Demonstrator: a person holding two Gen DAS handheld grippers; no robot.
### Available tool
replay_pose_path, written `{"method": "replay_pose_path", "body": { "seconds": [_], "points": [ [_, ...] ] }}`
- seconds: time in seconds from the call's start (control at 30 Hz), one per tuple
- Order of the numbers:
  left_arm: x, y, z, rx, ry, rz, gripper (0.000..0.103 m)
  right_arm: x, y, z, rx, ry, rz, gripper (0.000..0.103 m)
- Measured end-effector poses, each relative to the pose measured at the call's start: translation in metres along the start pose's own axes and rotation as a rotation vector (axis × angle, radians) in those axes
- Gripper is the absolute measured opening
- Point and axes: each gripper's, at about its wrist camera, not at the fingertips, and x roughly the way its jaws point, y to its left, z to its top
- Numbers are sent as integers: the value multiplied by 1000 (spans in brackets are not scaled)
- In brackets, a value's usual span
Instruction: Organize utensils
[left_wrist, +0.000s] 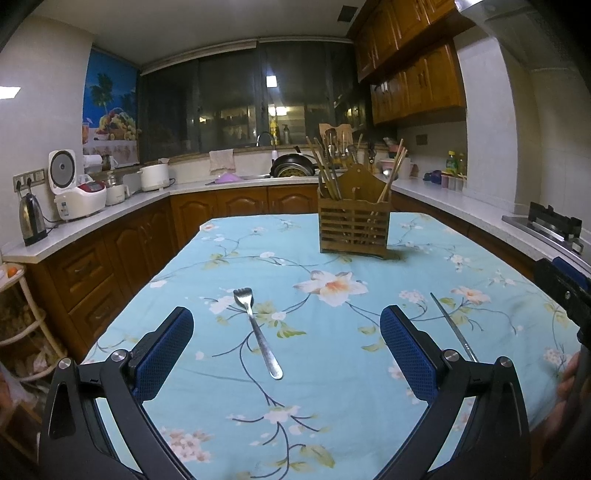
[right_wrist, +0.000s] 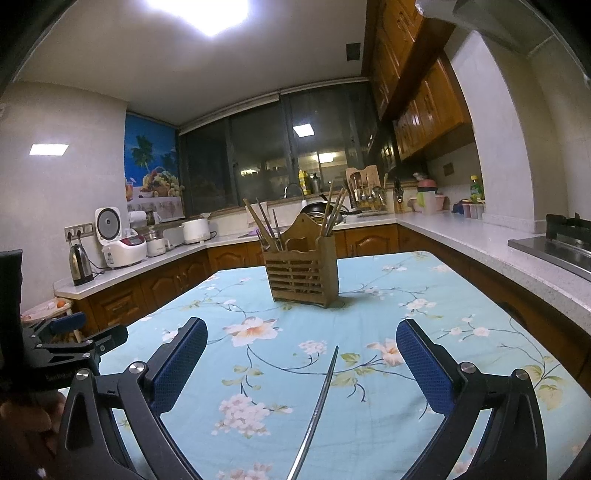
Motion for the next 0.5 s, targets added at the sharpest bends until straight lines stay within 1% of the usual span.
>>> {"method": "replay_pose_path", "body": {
  "seconds": [0.5],
  "points": [
    [10, -5, 2, 7, 13, -29, 103, 9, 2, -1, 8, 24, -5, 103]
  ]
}}
